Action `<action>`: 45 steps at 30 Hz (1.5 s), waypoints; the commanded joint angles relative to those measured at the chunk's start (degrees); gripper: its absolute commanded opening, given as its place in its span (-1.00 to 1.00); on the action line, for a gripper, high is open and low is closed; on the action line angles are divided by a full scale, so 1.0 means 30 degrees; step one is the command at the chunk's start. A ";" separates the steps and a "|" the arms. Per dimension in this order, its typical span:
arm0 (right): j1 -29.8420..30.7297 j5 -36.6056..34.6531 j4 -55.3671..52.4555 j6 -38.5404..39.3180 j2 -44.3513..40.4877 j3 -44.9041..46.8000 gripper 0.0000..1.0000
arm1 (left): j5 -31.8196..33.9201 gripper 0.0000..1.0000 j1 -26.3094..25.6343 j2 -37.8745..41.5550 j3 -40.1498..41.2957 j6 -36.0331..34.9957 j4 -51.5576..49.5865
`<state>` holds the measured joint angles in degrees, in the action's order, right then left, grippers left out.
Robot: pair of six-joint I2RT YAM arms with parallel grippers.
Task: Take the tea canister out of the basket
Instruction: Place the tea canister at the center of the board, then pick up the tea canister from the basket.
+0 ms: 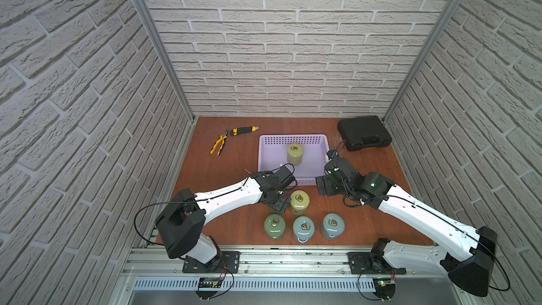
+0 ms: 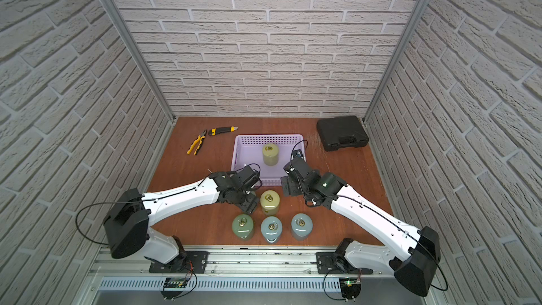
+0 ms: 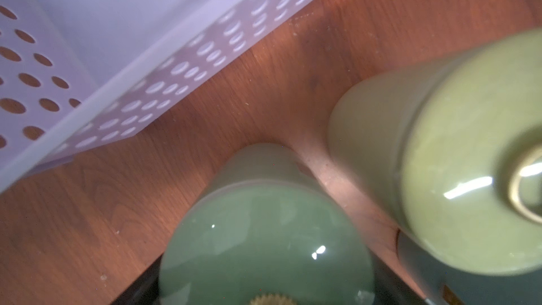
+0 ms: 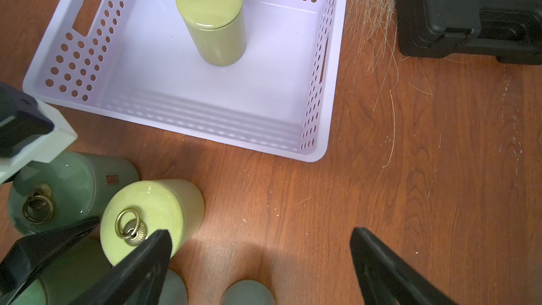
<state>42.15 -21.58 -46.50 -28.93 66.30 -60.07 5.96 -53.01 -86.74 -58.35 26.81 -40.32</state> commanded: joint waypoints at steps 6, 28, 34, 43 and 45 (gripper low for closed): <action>-0.0816 0.0804 0.1078 0.1326 0.0349 -0.0596 1.00 | 0.0037 0.68 -0.0086 0.0011 -0.0004 0.0146 0.0696; -0.4355 0.7421 0.2268 0.6472 0.7056 -0.5893 0.98 | 0.1097 0.96 -0.0084 0.2159 -0.0559 0.1004 -0.1294; -0.4844 0.8185 0.1631 0.7121 0.9125 -0.7583 0.98 | 0.1696 0.96 -0.0083 0.2858 -0.0765 0.1289 -0.1689; -0.4902 0.7887 0.1165 0.7567 1.1765 -0.9889 1.00 | 0.3163 0.96 0.0034 0.4052 -0.0832 0.1764 -0.2151; -0.4895 0.7589 0.1308 0.7625 1.2292 -1.0291 1.00 | 0.3549 0.96 0.0027 0.4398 -0.0724 0.1858 -0.2158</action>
<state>27.59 1.74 -42.70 -7.16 102.21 -88.95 13.50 -53.01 -75.29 -59.64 31.38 -45.56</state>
